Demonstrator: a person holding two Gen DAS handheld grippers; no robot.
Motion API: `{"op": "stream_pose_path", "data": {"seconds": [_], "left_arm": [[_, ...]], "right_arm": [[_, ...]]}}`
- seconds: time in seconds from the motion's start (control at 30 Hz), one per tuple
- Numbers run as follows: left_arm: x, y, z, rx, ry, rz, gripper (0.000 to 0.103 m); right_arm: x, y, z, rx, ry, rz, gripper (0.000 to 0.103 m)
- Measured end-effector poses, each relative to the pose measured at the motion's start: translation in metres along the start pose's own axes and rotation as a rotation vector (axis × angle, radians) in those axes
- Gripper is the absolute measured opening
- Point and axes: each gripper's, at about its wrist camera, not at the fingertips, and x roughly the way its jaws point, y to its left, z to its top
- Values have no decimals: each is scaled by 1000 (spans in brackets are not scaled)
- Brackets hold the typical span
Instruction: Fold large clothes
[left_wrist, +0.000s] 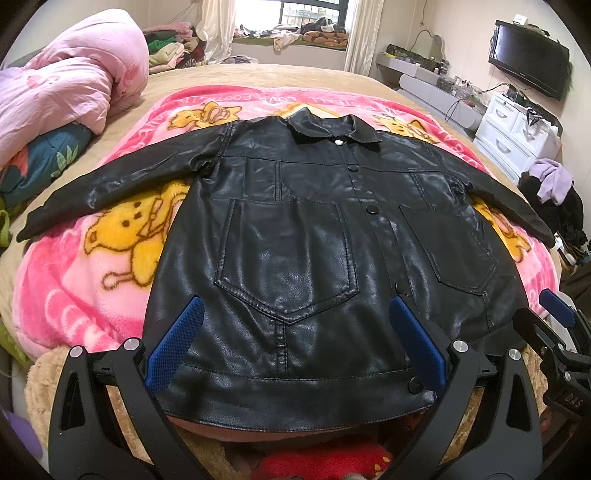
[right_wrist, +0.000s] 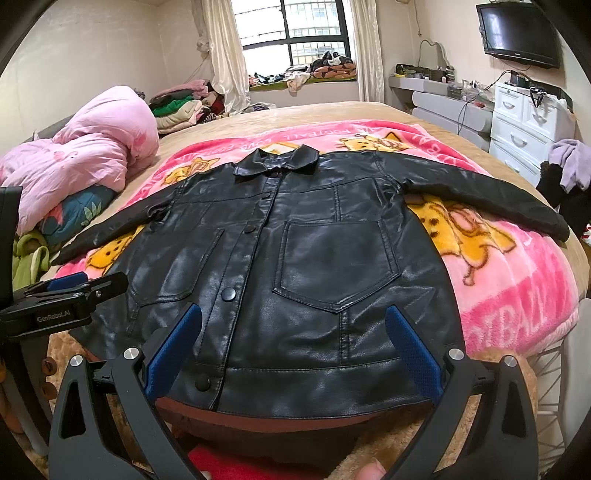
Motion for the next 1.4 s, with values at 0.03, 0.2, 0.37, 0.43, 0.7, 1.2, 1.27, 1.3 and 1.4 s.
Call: {"op": "stream_pose_path", "data": {"seconds": [0.03, 0.2, 0.37, 0.43, 0.7, 1.2, 1.27, 1.3, 1.4], "left_arm": [[0, 0, 0, 0, 1, 0, 94], [-1, 1, 1, -1, -1, 1, 94], [0, 0, 1, 6, 1, 3, 94], [0, 0, 2, 6, 1, 5, 94], [10, 1, 23, -5, 14, 11, 94], [50, -6, 89, -7, 22, -9, 94], [56, -5, 99, -13, 33, -10, 94], [60, -4, 104, -16, 35, -7, 94], [70, -4, 117, -25, 37, 8, 94]], "right_arm": [[0, 0, 0, 1, 2, -2, 99], [1, -2, 1, 4, 5, -9, 99], [3, -3, 1, -1, 4, -8, 99], [6, -3, 3, -12, 8, -21, 99], [20, -2, 20, -25, 18, -41, 99], [55, 6, 86, -49, -1, -11, 99], [61, 7, 96, -51, 0, -10, 99], [66, 6, 102, -44, 3, -9, 99], [73, -1, 114, -23, -4, -11, 99]]}}
